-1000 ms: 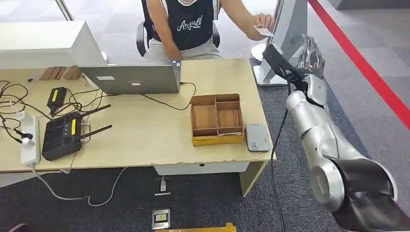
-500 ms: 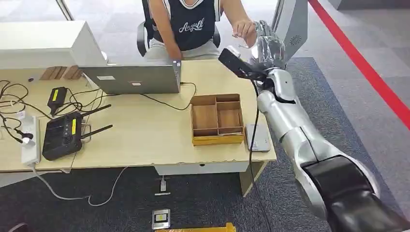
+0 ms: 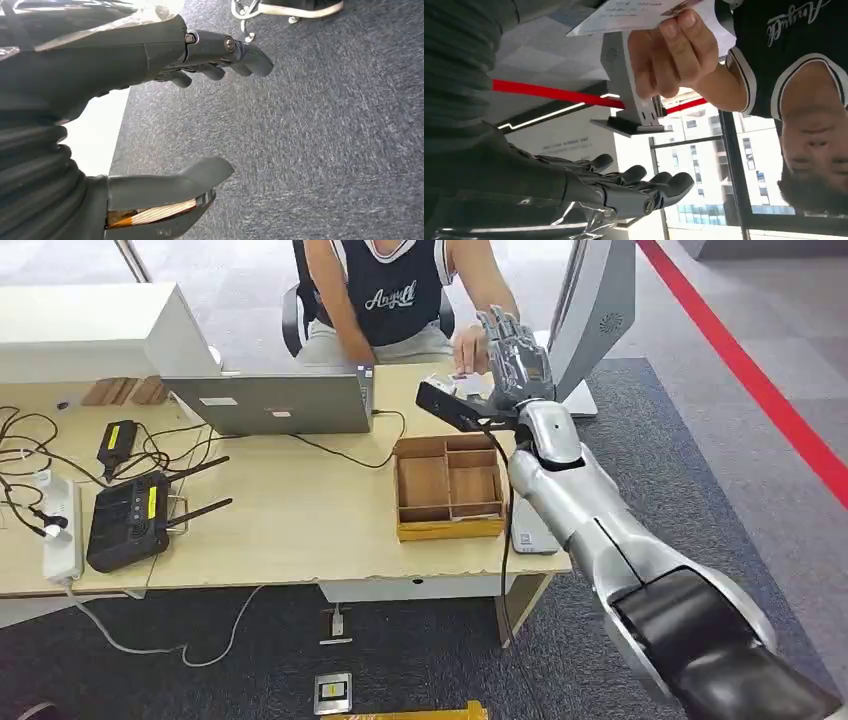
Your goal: Pass the card to the sensor for recognition and then transmit it.
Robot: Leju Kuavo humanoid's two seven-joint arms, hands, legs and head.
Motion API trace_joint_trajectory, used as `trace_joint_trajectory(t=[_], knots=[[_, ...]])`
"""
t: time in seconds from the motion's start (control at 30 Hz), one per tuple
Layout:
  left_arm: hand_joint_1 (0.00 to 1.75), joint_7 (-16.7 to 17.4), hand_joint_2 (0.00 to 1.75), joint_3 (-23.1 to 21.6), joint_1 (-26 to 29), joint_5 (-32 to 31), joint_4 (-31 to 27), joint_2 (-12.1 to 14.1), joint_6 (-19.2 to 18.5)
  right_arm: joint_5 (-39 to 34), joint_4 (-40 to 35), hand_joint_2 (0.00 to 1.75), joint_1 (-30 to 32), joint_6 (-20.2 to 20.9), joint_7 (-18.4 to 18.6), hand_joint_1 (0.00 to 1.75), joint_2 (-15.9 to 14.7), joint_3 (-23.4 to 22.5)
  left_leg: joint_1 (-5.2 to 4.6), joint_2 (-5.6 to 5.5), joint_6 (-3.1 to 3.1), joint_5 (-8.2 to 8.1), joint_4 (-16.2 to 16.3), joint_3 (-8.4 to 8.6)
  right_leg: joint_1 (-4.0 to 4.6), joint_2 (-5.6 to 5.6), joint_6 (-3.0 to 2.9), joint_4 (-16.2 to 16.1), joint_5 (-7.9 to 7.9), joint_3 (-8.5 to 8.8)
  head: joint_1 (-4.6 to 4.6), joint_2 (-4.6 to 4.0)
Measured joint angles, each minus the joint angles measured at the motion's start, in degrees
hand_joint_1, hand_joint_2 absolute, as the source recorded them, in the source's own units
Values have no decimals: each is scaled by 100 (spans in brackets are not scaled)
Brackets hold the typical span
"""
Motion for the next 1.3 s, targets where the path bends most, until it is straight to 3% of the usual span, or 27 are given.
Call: trace_joint_trajectory(t=[0.5, 0.53, 0.57, 1.3], knots=[[0, -52, 175, -31, 12, 0, 0, 0, -9, -310, 61, 175, -6, -15, 50, 2, -166, 144, 0, 0, 0, 0, 0, 1, 1, 1, -3, 0, 2, -1, 0, 0], [0, -52, 175, -31, 12, 0, 0, 0, -9, -310, 61, 175, -6, -15, 50, 73, -168, 153, 0, 0, 0, 0, 0, 1, 1, 1, -3, 0, 2, -1, 0, 0], [0, -50, 175, -33, 12, 0, 0, 0, -9, -310, 61, 175, -6, -15, 50, 175, -177, 159, 0, 0, 0, 0, 0, 1, 1, 1, -3, 0, 2, -1, 0, 0], [0, -68, 175, -31, 11, 0, 2, -2, -9, -599, 109, 175, -15, -33, 44, 175, -188, 310, 0, 0, 0, 0, 0, 0, 1, 1, -3, 0, 2, -1, 0, 0]])
